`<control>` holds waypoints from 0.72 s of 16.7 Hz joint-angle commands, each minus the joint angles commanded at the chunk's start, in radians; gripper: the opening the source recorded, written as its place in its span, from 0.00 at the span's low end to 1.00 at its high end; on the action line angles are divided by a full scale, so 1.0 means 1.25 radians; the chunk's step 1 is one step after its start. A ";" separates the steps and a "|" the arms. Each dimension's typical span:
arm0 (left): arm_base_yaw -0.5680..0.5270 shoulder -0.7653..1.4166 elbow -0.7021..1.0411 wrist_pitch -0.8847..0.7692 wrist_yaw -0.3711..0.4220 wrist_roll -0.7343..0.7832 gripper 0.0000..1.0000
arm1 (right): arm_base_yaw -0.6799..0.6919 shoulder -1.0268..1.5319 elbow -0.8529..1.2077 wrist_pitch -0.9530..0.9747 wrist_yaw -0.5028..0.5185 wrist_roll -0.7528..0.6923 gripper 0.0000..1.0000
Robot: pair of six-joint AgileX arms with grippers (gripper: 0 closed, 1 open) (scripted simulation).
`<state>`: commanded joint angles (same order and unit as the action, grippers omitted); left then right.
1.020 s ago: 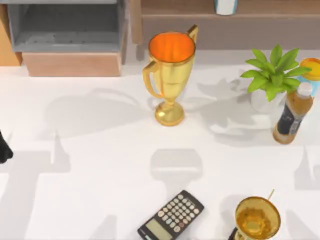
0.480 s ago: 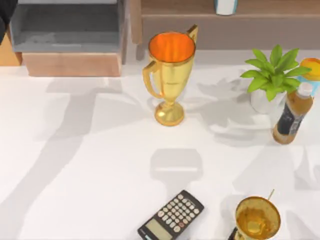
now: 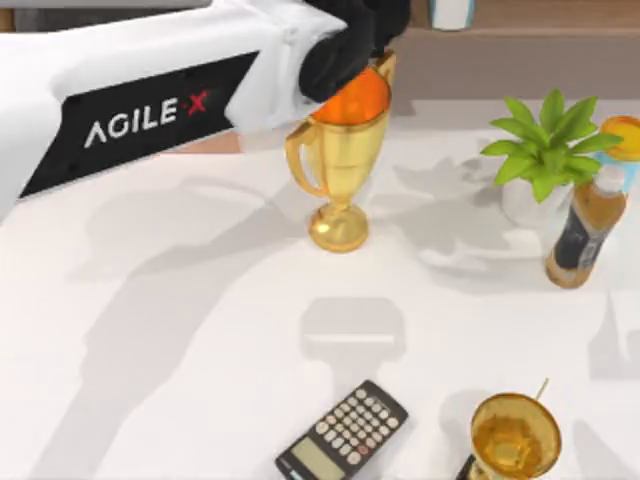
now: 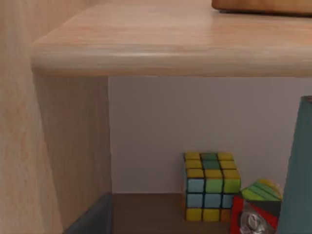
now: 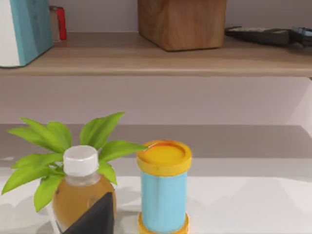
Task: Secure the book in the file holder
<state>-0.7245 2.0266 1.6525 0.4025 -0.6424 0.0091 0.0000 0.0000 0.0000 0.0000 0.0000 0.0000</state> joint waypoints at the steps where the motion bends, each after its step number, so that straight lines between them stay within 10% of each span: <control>1: -0.020 0.072 0.057 0.014 -0.021 0.000 1.00 | 0.000 0.000 0.000 0.000 0.000 0.000 1.00; 12: -0.088 0.375 0.301 0.072 -0.117 0.003 1.00 | 0.000 0.000 0.000 0.000 0.000 0.000 1.00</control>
<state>-0.8349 2.4956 2.0286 0.4929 -0.7888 0.0124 0.0000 0.0000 0.0000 0.0000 0.0000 0.0000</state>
